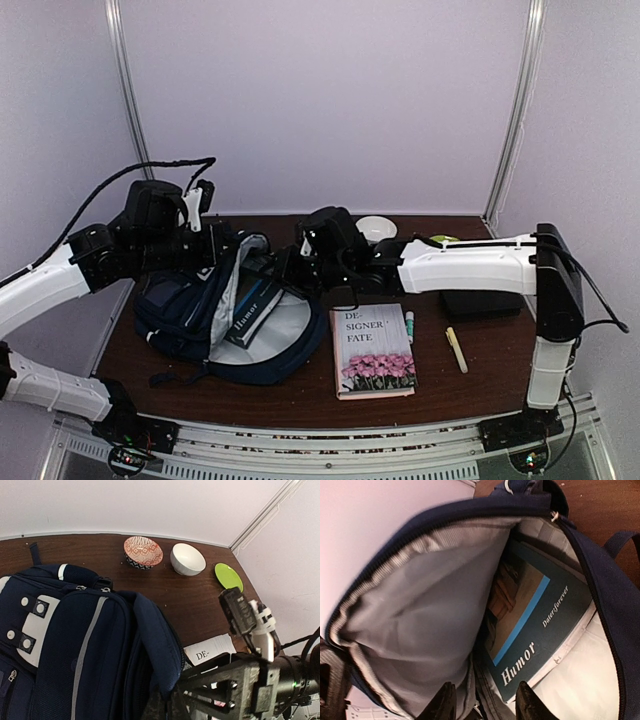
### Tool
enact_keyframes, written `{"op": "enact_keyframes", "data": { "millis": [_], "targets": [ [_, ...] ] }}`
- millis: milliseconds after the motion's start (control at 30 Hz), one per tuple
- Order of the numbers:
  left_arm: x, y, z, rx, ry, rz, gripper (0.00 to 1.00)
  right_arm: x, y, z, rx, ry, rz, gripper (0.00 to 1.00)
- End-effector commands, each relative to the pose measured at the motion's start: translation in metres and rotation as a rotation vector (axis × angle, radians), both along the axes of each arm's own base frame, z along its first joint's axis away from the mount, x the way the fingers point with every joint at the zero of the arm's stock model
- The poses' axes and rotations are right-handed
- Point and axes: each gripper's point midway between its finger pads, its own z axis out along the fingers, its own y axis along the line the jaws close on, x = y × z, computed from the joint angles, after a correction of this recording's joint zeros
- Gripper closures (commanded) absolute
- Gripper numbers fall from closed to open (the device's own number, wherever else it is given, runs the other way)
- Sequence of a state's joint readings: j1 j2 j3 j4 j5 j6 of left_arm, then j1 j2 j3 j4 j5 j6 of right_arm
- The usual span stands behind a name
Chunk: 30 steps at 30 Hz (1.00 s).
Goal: Pack the student bag
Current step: Place the book in the student bag.
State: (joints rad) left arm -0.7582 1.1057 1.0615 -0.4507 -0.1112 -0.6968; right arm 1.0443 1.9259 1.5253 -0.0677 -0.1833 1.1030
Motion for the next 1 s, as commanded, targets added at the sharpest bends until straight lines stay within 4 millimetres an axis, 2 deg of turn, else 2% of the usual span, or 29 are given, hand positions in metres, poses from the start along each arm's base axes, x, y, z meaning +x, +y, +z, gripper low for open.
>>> {"op": "enact_keyframes", "data": {
  "millis": [0,133,233,400,633,967],
  "targets": [
    [0.011,-0.006,0.056,-0.102,-0.143,-0.001,1.0,-0.008,0.003,-0.045,-0.093,0.059,0.011,0.66],
    [0.01,-0.008,0.056,-0.111,-0.142,-0.015,1.0,-0.007,0.004,-0.075,-0.159,0.095,0.013,0.73],
    [0.009,-0.009,0.056,-0.117,-0.145,-0.021,1.0,-0.006,0.007,-0.091,-0.17,0.134,0.012,0.72],
    [0.007,-0.015,0.056,-0.135,-0.137,-0.05,1.0,0.0,0.016,-0.102,-0.161,0.168,-0.006,0.7],
    [0.004,-0.029,0.048,-0.186,-0.096,-0.098,1.0,0.009,0.04,-0.103,-0.12,0.191,-0.007,0.71],
    [-0.003,-0.047,0.044,-0.218,-0.062,-0.15,1.0,0.028,0.082,-0.085,-0.01,0.2,0.01,0.71]
  ]
}}
